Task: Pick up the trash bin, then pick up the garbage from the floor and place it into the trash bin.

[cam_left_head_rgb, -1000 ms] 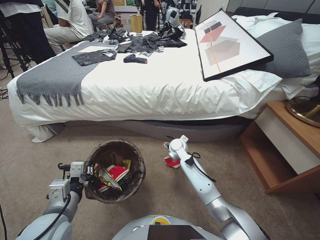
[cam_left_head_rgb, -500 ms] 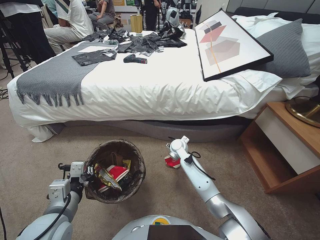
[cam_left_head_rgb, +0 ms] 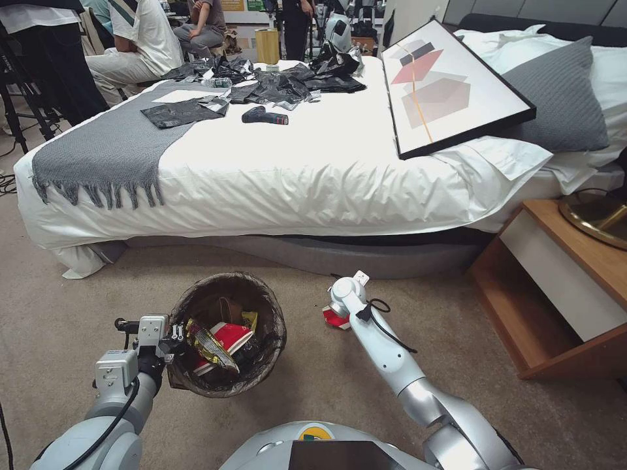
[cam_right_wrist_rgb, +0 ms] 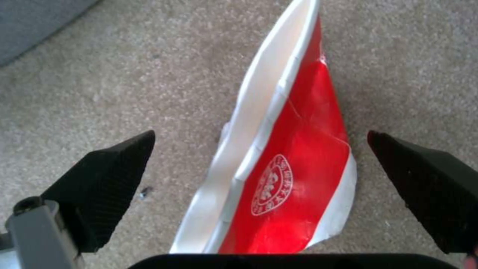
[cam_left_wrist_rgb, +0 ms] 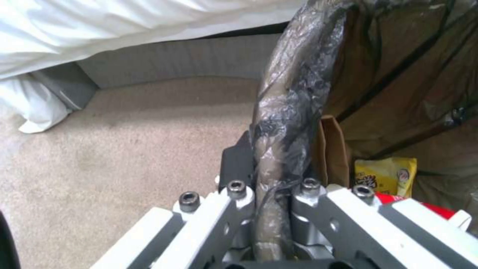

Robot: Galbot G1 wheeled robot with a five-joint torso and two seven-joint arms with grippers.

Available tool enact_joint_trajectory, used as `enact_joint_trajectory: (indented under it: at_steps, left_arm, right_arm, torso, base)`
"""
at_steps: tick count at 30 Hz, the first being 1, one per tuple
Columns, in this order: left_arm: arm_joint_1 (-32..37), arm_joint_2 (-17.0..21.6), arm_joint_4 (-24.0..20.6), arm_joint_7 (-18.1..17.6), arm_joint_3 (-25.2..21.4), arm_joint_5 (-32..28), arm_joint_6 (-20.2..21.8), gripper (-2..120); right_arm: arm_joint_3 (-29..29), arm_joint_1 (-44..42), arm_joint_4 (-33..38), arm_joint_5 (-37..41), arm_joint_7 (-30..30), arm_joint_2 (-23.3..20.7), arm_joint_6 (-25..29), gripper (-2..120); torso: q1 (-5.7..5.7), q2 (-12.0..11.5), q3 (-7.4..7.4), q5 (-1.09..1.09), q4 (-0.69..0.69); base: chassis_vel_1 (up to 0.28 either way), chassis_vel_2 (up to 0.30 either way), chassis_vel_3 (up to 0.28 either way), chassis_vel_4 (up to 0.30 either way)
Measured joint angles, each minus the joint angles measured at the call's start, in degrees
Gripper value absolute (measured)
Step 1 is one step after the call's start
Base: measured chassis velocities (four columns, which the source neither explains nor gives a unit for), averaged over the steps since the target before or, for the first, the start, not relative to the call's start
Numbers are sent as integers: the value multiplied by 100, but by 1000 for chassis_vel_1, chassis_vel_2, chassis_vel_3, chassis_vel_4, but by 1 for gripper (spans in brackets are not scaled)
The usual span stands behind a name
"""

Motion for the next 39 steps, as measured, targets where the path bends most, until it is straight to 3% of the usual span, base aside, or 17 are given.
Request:
enact_joint_trajectory:
  at_steps: [6, 29, 32, 39]
  left_arm:
    - [-15, 3, 0, -1, 2, -15, 8, 3]
    - [-45, -10, 0, 0, -1, -2, -23, 3]
    - [-46, 2, 0, 0, -4, -2, -24, 3]
    - [-44, 5, 0, 3, -2, -2, -25, 3]
  right_arm:
    - [-11, -61, 25, -42, 11, 0, 58, 93]
    - [120, -267, 393, -40, 18, -133, 80, 7]
    - [132, -272, 397, -39, 1, -143, 79, 0]
    - [159, -343, 421, -64, -72, -169, 79, 0]
  torso:
    - [0, 0, 0, 0, 0]
    - [0, 0, 0, 0, 0]
    - [0, 0, 0, 0, 0]
    - [0, 0, 0, 0, 0]
  base:
    - [0, 0, 0, 0]
    - [0, 0, 0, 0]
    - [0, 0, 0, 0]
    - [0, 0, 0, 0]
